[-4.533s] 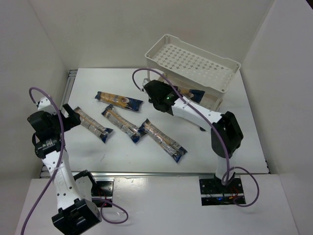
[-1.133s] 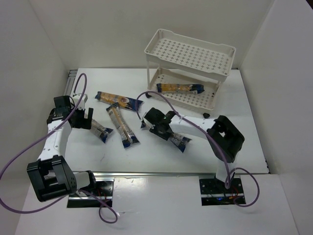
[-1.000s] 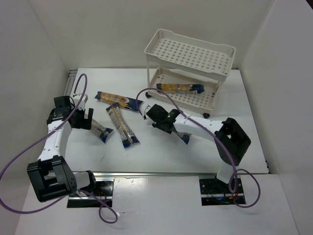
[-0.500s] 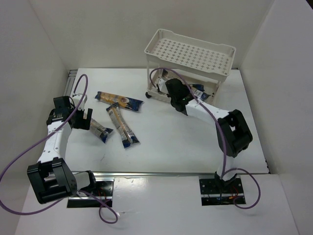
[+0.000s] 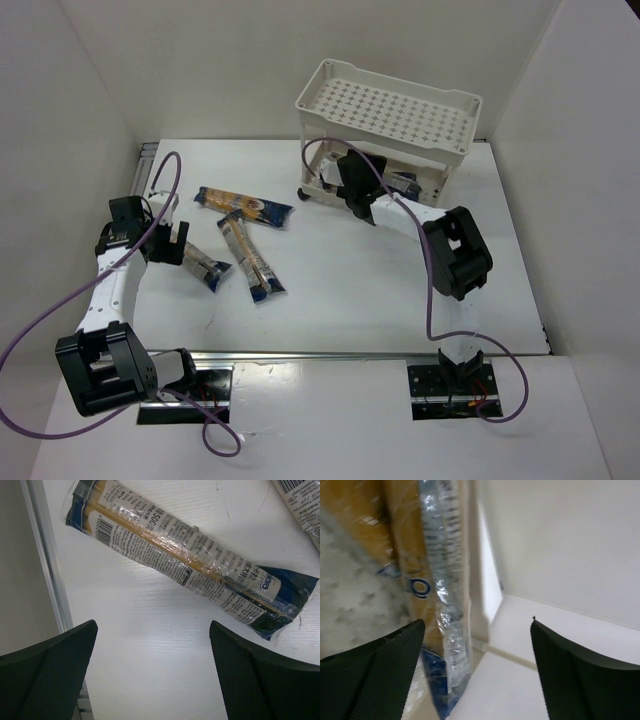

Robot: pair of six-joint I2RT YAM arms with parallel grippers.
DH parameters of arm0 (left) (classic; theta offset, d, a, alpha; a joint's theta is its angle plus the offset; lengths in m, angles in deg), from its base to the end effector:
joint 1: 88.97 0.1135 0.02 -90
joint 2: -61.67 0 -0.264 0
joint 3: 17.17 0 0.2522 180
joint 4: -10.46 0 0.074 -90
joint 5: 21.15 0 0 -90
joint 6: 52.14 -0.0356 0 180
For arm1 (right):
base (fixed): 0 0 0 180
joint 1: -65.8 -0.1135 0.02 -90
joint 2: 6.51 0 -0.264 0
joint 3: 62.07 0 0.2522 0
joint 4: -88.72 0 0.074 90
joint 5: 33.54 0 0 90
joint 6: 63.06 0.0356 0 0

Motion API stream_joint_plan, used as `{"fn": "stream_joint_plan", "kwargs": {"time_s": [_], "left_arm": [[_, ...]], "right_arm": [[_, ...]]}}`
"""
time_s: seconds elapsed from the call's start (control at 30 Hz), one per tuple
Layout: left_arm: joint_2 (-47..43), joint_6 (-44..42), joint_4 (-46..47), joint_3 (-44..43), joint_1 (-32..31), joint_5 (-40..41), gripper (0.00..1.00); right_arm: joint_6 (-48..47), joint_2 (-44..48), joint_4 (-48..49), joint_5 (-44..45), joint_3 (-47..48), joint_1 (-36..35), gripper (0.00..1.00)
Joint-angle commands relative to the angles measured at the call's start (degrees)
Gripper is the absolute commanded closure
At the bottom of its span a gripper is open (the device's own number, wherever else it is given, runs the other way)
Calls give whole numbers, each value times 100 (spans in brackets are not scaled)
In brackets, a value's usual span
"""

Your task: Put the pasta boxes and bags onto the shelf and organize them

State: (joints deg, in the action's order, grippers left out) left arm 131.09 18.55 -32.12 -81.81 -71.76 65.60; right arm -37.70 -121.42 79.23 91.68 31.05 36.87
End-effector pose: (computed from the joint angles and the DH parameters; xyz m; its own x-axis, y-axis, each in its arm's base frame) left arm 0.2420 0.0728 0.2591 -0.7487 0.1137 -0.6531 -0.0118 0.9827 0.1846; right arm 0.4068 0.2014 0.2058 -0.2273 -0.9691 -0.0955 -0.3951 0.1814 -0.9005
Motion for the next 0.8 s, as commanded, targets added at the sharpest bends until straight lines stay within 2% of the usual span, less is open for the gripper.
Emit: {"fn": "stream_joint_plan", "kwargs": {"time_s": [0.0,0.03,0.4,0.43,0.47,0.5,0.6,0.7,0.77], "left_arm": [[-35,-73,175,16,37,-18,0],[-35,-73,175,16,37,-70,0],[-35,-126,342,69,37,-124,0],[-35,-126,342,69,37,-124,0],[-35,-126,342,69,37,-124,0],[-35,-126,342,69,37,-124,0],[-87,-73,342,69,37,-176,0],[-140,-325,342,121,37,-229,0],[-140,-835,342,-18,-86,-72,0]], "right_arm": [[-154,189,708,108,467,80,8],[-154,189,654,108,467,80,0],[198,804,425,108,151,28,2],[137,865,425,108,99,28,7],[136,935,425,108,98,28,16],[136,936,425,108,-50,28,33],[259,1076,356,108,-270,28,42],[391,1269,136,108,-341,-34,42],[522,1566,-14,55,-403,-244,25]]}}
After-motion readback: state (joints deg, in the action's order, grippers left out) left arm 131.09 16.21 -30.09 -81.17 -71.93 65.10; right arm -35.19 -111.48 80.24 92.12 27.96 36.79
